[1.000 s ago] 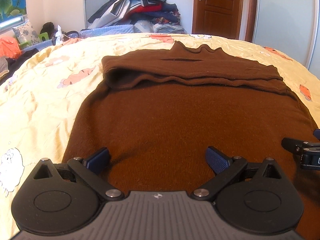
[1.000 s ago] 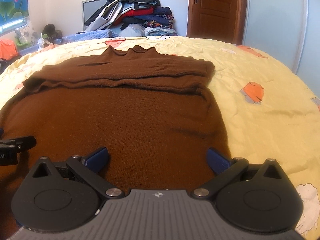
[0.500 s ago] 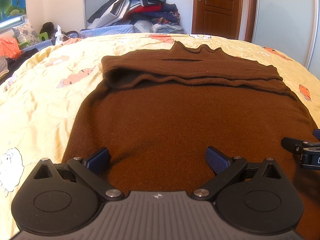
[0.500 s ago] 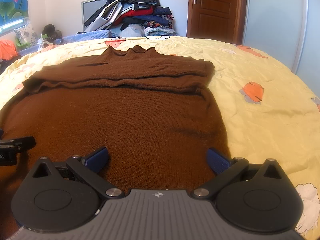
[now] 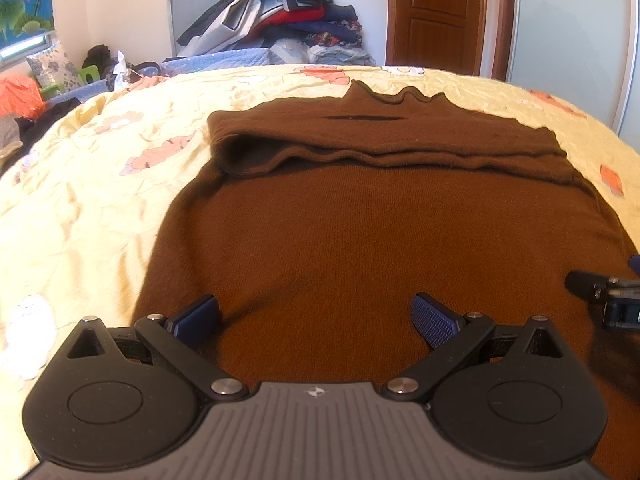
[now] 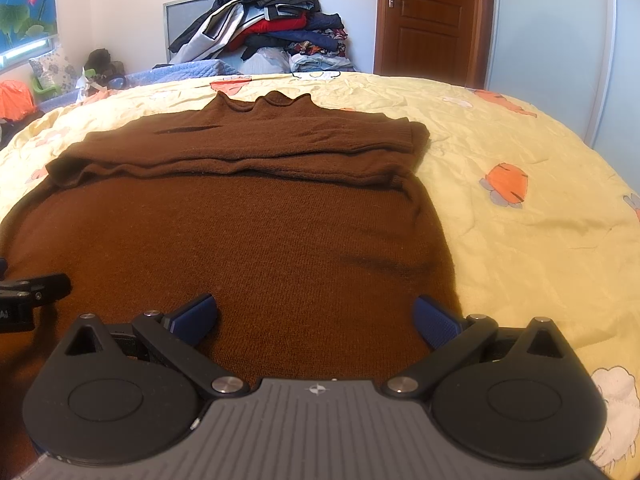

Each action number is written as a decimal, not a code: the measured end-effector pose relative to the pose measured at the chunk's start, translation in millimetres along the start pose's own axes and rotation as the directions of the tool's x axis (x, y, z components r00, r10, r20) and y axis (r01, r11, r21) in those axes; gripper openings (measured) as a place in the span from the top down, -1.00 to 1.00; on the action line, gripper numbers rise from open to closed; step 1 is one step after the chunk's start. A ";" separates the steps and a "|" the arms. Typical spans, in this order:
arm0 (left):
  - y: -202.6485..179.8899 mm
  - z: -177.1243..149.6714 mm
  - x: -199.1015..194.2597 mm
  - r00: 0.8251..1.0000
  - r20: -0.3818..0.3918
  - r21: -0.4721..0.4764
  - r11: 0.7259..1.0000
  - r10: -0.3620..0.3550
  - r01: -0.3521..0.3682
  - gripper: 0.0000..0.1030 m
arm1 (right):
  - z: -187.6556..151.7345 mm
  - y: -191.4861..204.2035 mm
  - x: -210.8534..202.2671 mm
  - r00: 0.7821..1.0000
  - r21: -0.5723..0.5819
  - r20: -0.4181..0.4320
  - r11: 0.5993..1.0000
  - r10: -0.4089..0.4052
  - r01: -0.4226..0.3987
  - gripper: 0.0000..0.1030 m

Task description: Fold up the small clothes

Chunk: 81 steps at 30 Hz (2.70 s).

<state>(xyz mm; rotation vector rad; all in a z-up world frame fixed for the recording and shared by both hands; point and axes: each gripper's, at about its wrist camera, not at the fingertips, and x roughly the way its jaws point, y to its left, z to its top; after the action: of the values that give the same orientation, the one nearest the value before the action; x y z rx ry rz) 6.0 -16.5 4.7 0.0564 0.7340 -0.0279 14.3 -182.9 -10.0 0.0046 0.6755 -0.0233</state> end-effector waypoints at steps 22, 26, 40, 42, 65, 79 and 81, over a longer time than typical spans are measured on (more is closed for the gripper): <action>90.2 -48.0 -73.2 0.951 -0.139 -0.239 0.941 -0.276 0.238 -1.00 | -38.3 -116.5 -106.3 0.921 0.411 -0.180 0.877 0.344 -0.248 -1.00; 116.3 -48.0 -62.0 0.810 -0.121 -0.460 0.756 -0.573 0.466 -1.00 | -44.0 -131.6 -100.1 0.824 0.551 -0.188 0.752 0.535 -0.362 -1.00; 157.5 -54.9 -41.3 0.649 -0.020 -0.693 0.479 -0.761 0.539 -0.96 | -53.9 -123.5 -88.9 0.643 0.669 -0.181 0.572 0.745 -0.474 -0.88; 163.2 -49.9 -37.2 0.660 -0.017 -0.688 0.488 -0.751 0.538 -0.96 | -53.7 -127.8 -85.6 0.641 0.676 -0.174 0.564 0.748 -0.474 -0.90; 132.8 -44.9 -35.4 0.717 -0.277 -0.447 0.746 -0.640 0.493 0.81 | -66.0 -133.4 -79.8 0.700 0.665 -0.221 0.629 0.679 -0.401 0.71; 144.0 114.3 11.5 0.757 0.024 -0.352 0.703 -0.653 0.618 0.87 | 53.6 -166.3 -25.3 0.695 0.643 0.162 0.460 0.700 -0.613 0.73; 138.6 152.1 38.1 0.781 0.059 -0.338 0.724 -0.621 0.601 0.87 | 84.6 -176.5 8.6 0.695 0.664 0.222 0.416 0.684 -0.621 0.73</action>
<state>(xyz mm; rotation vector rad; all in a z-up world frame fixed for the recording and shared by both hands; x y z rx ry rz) 142.2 112.3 97.7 -0.5306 0.7810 -0.5416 69.9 -360.6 51.3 1.0485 0.6750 0.5012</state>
